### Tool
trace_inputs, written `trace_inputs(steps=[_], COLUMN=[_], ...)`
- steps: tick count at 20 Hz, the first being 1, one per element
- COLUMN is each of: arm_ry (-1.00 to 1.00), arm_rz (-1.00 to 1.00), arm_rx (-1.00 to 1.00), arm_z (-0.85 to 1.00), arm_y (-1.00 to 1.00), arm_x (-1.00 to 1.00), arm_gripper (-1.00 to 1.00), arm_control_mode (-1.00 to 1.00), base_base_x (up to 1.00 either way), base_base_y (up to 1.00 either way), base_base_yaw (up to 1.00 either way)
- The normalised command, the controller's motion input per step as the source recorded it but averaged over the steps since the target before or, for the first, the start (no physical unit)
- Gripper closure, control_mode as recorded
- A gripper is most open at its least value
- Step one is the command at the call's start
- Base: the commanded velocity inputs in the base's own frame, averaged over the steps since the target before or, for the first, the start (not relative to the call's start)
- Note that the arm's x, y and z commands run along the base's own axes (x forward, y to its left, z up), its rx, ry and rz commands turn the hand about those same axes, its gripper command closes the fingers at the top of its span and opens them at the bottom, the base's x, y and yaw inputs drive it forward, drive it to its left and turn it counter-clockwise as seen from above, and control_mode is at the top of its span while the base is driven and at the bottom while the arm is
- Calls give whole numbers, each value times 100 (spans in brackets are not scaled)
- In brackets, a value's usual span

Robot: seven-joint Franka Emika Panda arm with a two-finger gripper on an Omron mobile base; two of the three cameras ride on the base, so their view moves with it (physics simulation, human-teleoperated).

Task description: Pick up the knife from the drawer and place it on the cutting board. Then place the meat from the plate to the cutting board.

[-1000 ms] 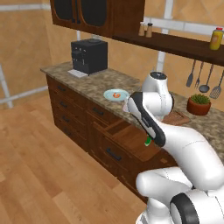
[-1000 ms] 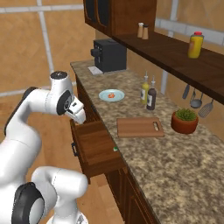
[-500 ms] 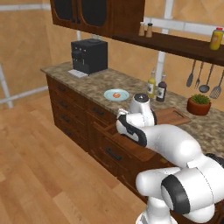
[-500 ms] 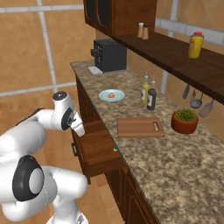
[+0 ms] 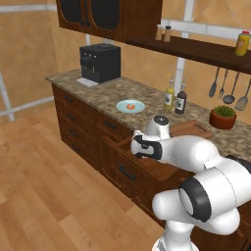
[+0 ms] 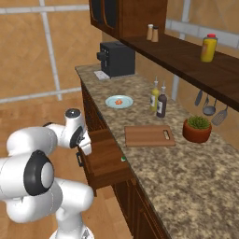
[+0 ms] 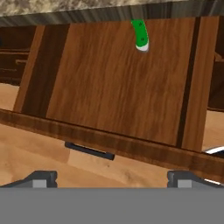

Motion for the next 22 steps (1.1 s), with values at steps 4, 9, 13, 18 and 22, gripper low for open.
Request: trace_inputs(steps=[4, 9, 13, 18, 22], arm_ry=[16, 10, 2, 6, 0], arm_rz=[0, -1, 0, 0, 0], arm_rx=[-2, -1, 0, 0, 0], arm_z=[-1, -22, -39, -50, -28], arm_y=[0, 0, 0, 0, 0], arm_x=[1, 21, 41, 20, 0], arm_gripper=[-100, -100, -100, -100, -100], arm_control_mode=[-100, -100, -100, -100, -100], base_base_x=[0, 0, 0, 0, 0], base_base_y=[0, 0, 0, 0, 0], base_base_yaw=[0, 0, 0, 0, 0])
